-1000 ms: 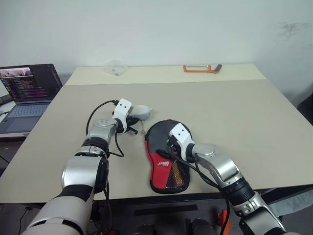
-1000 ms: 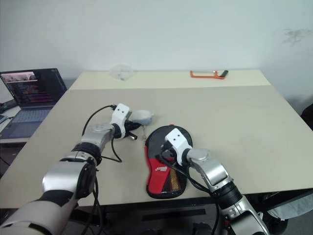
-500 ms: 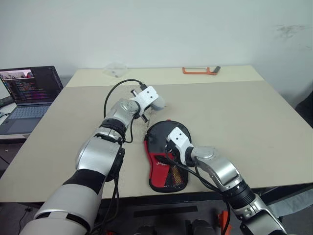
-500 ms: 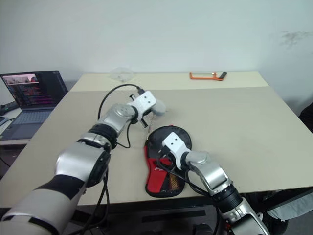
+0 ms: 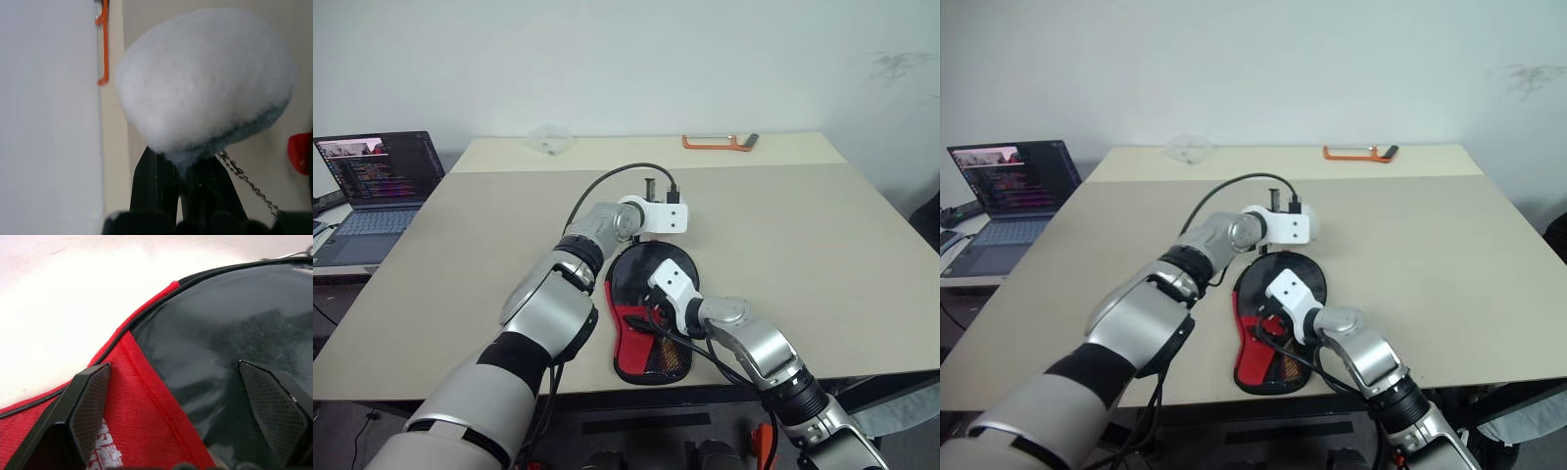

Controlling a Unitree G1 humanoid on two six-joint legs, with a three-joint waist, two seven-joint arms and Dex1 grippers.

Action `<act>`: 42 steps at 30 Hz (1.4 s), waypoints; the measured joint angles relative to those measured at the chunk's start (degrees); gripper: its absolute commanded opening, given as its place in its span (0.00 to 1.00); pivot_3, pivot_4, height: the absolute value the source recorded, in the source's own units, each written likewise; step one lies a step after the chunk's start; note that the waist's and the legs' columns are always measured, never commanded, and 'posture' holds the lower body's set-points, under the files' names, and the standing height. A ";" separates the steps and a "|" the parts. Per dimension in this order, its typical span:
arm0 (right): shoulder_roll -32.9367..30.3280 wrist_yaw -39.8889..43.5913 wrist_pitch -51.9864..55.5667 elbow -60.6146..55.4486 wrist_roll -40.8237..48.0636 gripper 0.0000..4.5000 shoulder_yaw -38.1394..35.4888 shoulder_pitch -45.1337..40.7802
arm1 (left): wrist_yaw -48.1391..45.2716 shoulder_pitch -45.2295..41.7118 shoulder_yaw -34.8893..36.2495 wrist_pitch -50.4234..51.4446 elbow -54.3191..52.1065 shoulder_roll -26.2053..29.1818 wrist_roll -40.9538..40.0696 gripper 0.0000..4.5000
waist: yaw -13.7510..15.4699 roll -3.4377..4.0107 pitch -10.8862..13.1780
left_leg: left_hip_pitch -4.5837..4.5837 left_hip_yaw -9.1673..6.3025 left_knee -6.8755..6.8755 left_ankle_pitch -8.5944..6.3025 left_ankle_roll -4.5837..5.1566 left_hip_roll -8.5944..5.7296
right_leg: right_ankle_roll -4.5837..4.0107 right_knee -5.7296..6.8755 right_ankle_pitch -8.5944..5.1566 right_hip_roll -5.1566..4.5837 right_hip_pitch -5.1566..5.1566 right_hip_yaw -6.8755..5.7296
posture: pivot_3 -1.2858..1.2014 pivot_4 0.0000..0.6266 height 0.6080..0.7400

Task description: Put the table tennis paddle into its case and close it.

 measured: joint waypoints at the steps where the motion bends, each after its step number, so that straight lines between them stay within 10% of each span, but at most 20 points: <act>1: 0.00 0.00 0.14 -0.40 0.01 1.00 0.00 0.33 | 0.94 -0.39 -0.99 -1.23 0.06 -0.98 0.96 0.01 | 0.10 0.00 0.00 | 0.00 -0.02 0.00 0.00 0.00 0.00 | 0.00 -0.03 0.00 0.00 0.03 -0.02 | 0.52 0.24 1.00; 33: 0.75 0.19 1.25 -1.20 -0.03 1.00 0.27 0.90 | -14.57 1.06 4.52 -17.69 -0.78 -11.75 -8.48 0.01 | 0.25 0.10 -0.06 | 0.29 -0.11 -0.08 -0.01 0.02 0.00 | 0.03 -0.31 -0.02 -0.01 0.45 -0.12 | 0.52 0.24 1.00; 42: 0.77 0.19 1.25 -1.09 -0.08 1.00 0.32 1.03 | -22.46 2.41 7.04 -17.81 -2.11 -11.63 -12.95 0.63 | 0.18 0.17 -0.10 | 0.37 -0.11 -0.10 -0.02 0.03 0.01 | 0.03 -0.34 -0.02 0.00 0.53 -0.11 | 0.52 0.24 1.00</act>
